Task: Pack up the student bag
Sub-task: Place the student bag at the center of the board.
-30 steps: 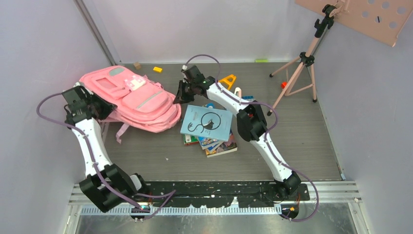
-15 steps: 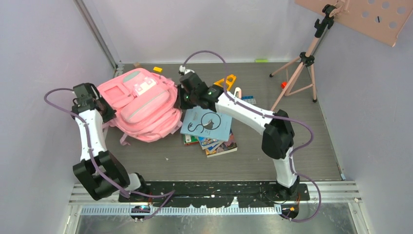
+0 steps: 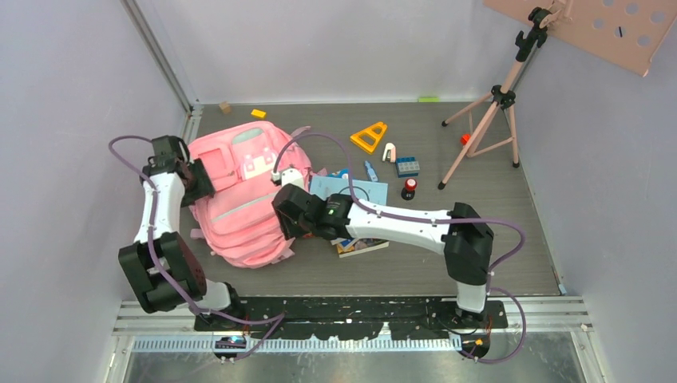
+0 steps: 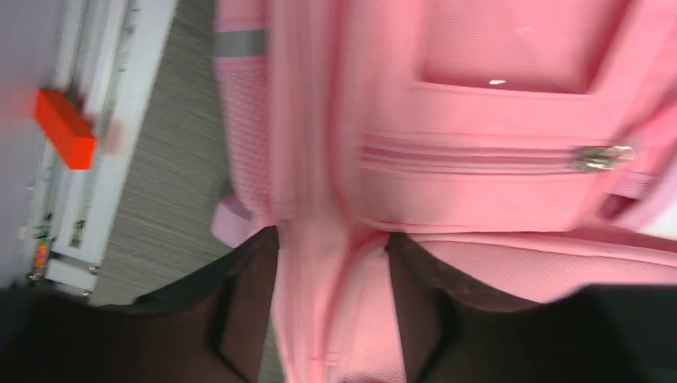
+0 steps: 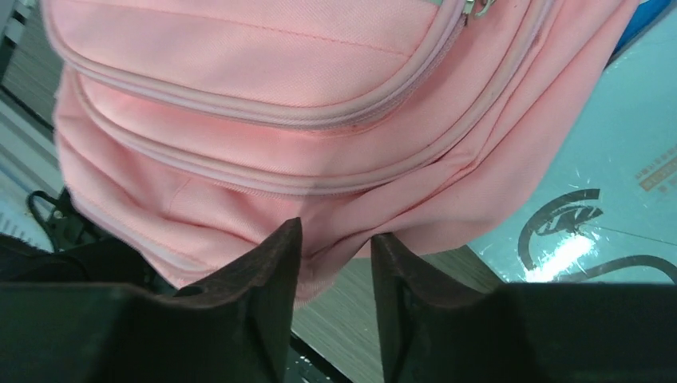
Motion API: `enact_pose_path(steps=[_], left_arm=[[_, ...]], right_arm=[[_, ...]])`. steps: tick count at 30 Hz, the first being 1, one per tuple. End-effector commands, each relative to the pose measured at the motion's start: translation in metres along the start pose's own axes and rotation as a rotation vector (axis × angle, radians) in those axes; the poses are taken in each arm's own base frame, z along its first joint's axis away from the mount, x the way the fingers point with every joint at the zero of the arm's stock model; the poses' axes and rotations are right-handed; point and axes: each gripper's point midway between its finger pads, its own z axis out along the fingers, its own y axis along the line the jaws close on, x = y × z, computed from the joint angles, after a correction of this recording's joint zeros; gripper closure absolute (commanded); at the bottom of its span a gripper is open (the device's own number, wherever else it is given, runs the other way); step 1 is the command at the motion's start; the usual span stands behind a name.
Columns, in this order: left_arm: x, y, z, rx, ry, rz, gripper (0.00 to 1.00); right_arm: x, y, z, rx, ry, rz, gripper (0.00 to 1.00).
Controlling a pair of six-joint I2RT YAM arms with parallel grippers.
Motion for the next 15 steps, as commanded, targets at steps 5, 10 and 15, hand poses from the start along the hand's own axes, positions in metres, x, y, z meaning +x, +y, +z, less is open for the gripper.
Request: enact_pose_path(steps=[5,10,15], left_arm=[[-0.018,-0.066,-0.043,0.036,-0.151,0.247,0.15],[0.002,-0.117,-0.069,0.139,-0.186,0.366,0.08],[0.040,-0.165,-0.085,0.273,-0.188,0.411,0.05]], right_arm=[[-0.104,-0.016,-0.101,0.023,-0.302,-0.028,0.21],[-0.125,-0.078,-0.118,0.123,-0.337,0.046,0.10],[-0.124,-0.136,-0.114,0.198,-0.317,0.147,0.05]])
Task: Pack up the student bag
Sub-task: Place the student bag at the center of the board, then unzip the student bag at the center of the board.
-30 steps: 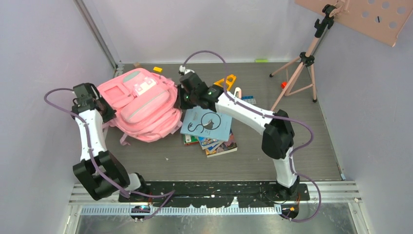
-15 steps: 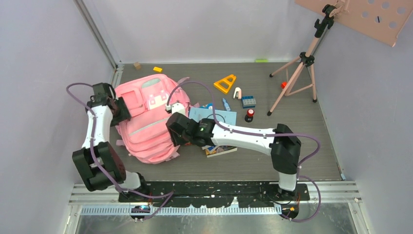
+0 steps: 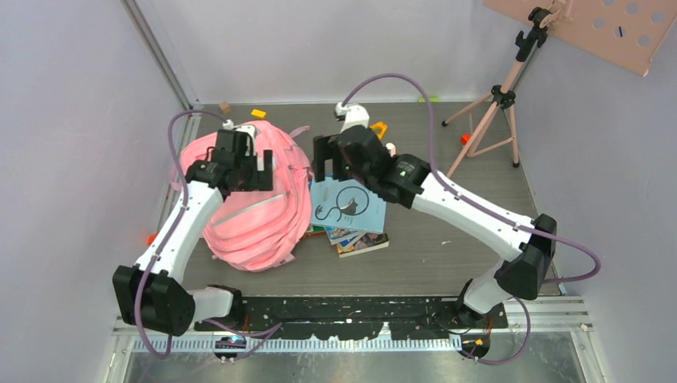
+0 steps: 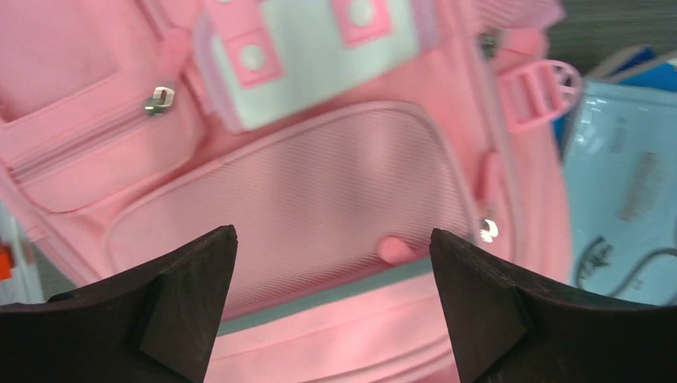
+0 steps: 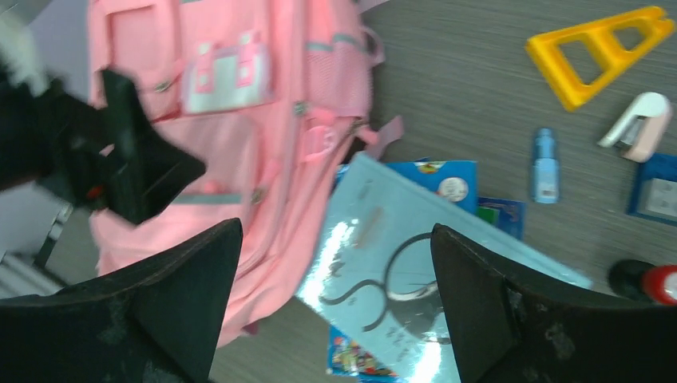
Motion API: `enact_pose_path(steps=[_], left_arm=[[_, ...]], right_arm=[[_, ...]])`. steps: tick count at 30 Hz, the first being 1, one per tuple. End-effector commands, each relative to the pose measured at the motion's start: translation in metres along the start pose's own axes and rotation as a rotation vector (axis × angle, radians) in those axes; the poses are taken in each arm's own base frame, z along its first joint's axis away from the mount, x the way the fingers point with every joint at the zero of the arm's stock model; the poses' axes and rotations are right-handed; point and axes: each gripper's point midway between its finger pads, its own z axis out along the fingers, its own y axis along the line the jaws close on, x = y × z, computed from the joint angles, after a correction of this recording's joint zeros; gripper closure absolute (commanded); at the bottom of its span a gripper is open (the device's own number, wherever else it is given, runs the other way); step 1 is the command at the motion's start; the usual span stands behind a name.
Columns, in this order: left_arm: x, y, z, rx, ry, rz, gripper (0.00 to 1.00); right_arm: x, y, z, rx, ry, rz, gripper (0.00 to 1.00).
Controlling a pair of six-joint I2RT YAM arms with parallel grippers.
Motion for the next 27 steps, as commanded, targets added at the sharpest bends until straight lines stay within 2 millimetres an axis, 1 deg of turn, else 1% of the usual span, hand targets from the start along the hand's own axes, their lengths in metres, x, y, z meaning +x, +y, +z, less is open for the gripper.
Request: enact_pose_path(steps=[1,4,5,6,9,13,18,20,24,27], left_arm=[[0.004,-0.040,-0.016,0.064,-0.050,-0.006,0.05],[0.018,-0.058,-0.010,0.061,-0.026,0.003,0.04],[0.021,-0.063,-0.007,0.051,-0.018,0.011,0.04],[0.024,-0.068,-0.004,0.044,-0.011,0.024,0.04],[0.031,-0.081,0.000,0.006,0.001,0.087,0.03],[0.035,-0.070,0.003,-0.156,0.009,0.185,0.03],[0.032,-0.060,0.003,-0.250,-0.007,0.236,0.12],[0.029,-0.057,-0.001,-0.265,-0.023,0.235,0.15],[0.023,-0.058,-0.009,-0.242,-0.072,0.206,0.16],[0.024,-0.061,-0.012,-0.211,-0.081,0.192,0.17]], right_arm=[[-0.001,-0.058,0.006,0.112,0.017,0.065,0.05],[0.003,-0.085,0.008,0.161,0.032,0.107,0.05],[0.007,-0.090,0.008,0.168,0.042,0.111,0.05],[0.006,-0.095,0.006,0.175,0.039,0.119,0.05],[0.012,-0.102,0.004,0.189,0.047,0.129,0.05],[0.018,-0.105,0.002,0.197,0.052,0.146,0.05],[0.025,-0.107,0.003,0.200,0.064,0.156,0.05],[0.026,-0.107,0.003,0.200,0.068,0.158,0.06],[0.027,-0.106,0.005,0.196,0.073,0.160,0.06],[0.029,-0.105,0.006,0.194,0.079,0.160,0.06]])
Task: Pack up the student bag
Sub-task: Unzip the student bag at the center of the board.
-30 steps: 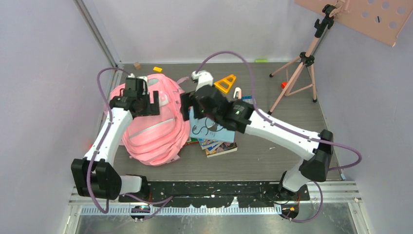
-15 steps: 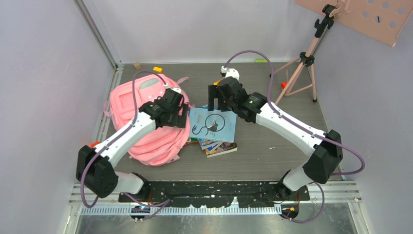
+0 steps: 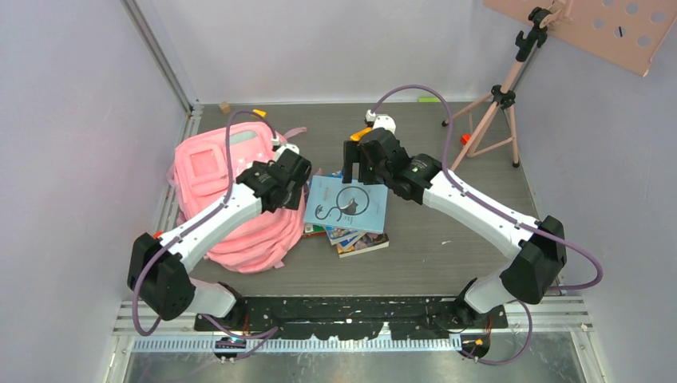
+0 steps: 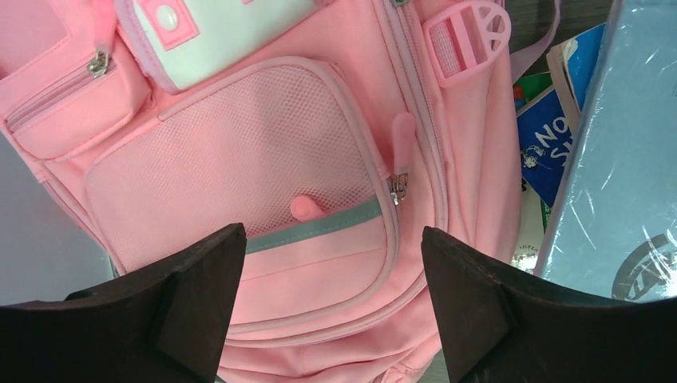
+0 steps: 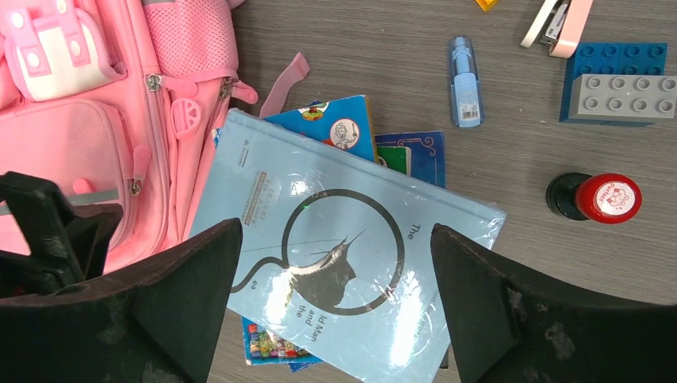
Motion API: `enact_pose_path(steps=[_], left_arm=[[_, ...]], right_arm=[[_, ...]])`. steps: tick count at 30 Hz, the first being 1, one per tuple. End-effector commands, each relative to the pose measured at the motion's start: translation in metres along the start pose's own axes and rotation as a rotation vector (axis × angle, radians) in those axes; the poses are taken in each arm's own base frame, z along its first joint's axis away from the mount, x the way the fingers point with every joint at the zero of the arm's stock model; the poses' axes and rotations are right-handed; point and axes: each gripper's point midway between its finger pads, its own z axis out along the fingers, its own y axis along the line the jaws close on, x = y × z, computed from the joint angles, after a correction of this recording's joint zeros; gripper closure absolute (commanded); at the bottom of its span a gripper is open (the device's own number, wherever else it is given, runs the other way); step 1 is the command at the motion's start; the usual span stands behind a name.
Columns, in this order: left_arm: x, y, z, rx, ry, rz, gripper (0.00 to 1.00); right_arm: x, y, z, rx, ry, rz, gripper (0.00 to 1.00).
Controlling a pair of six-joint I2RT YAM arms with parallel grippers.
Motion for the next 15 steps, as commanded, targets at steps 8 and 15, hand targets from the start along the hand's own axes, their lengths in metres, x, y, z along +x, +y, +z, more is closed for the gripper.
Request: enact_pose_path(steps=[8,15], left_arm=[[0.011,0.002,0.003,-0.013,0.003,-0.018,0.14],[0.025,0.006,0.029,-0.097,0.040,0.020,0.26]], right_arm=[[-0.009,0.009,-0.005,-0.041,-0.021,0.038,0.06],[-0.012,0.011,-0.011,-0.057,-0.029,0.051,0.08]])
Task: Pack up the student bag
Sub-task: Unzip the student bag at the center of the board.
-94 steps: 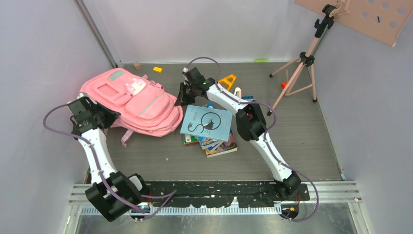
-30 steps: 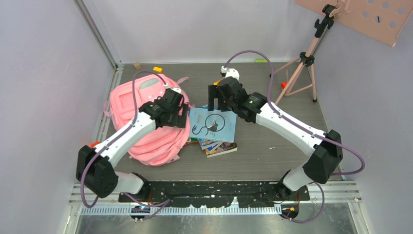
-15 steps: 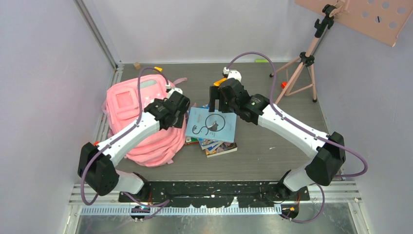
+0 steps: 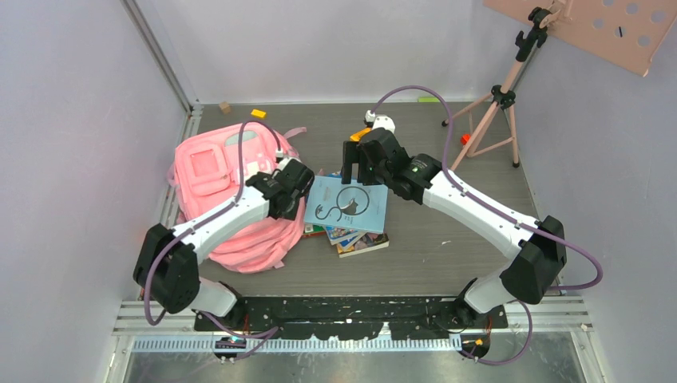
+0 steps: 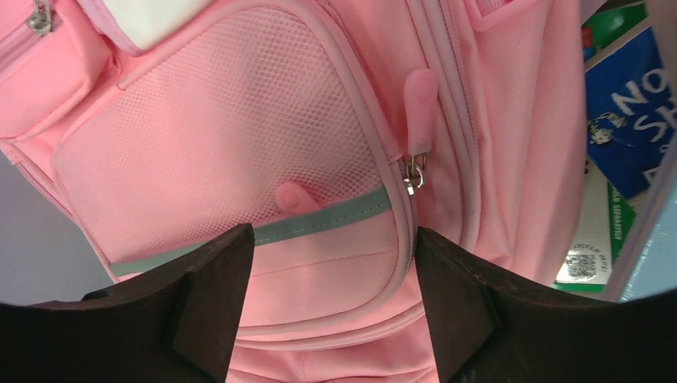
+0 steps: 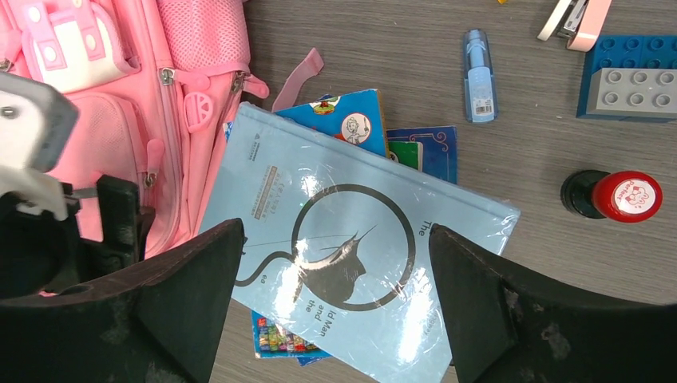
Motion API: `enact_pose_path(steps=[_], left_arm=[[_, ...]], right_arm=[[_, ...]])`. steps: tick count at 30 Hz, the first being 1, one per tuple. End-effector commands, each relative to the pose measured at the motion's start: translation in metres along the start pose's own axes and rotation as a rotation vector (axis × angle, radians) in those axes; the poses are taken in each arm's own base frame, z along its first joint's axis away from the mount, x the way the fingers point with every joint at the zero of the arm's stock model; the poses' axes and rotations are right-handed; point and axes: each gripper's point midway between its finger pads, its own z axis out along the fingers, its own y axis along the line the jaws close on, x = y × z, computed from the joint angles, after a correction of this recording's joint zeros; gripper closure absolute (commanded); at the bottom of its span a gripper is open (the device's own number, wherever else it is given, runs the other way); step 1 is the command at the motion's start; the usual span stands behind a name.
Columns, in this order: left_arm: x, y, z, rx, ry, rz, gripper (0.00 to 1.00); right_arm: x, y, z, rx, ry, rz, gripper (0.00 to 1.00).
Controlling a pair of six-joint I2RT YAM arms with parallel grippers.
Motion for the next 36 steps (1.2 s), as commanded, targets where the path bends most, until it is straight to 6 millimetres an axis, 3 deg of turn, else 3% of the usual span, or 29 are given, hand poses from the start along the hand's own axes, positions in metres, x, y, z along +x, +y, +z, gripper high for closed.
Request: enact_pose_path(steps=[1,3,5,9,12,18,23,31,36], left_arm=[[-0.004,0.004,0.017,-0.070,-0.018,-0.020,0.28],[-0.001,0.001,0.023,-0.065,-0.012,-0.014,0.31],[0.001,0.000,0.027,-0.071,-0.007,-0.009,0.42],[-0.005,0.018,0.018,-0.137,-0.050,-0.021,0.80],[-0.016,0.039,-0.003,-0.164,-0.131,-0.051,1.00],[-0.033,0.069,-0.055,-0.068,-0.331,-0.085,1.00],[-0.036,0.105,-0.090,-0.072,-0.409,-0.135,1.00],[-0.048,0.130,-0.117,-0.079,-0.475,-0.181,1.00],[-0.058,0.128,-0.128,-0.034,-0.499,-0.217,1.00]], right_arm=[[-0.015,0.007,-0.011,-0.036,-0.046,0.038,0.08],[-0.016,0.006,-0.012,-0.036,-0.051,0.036,0.08],[-0.016,0.006,-0.012,-0.033,-0.053,0.034,0.08],[-0.016,0.006,-0.012,-0.036,-0.053,0.030,0.09],[-0.018,0.012,-0.014,-0.069,-0.054,0.018,0.10],[-0.023,0.040,-0.020,-0.236,-0.072,-0.052,0.11],[-0.013,0.084,-0.027,-0.493,-0.020,-0.152,0.09],[-0.007,0.126,-0.018,-0.682,0.046,-0.176,0.10],[0.000,0.140,0.008,-0.694,0.095,-0.151,0.15]])
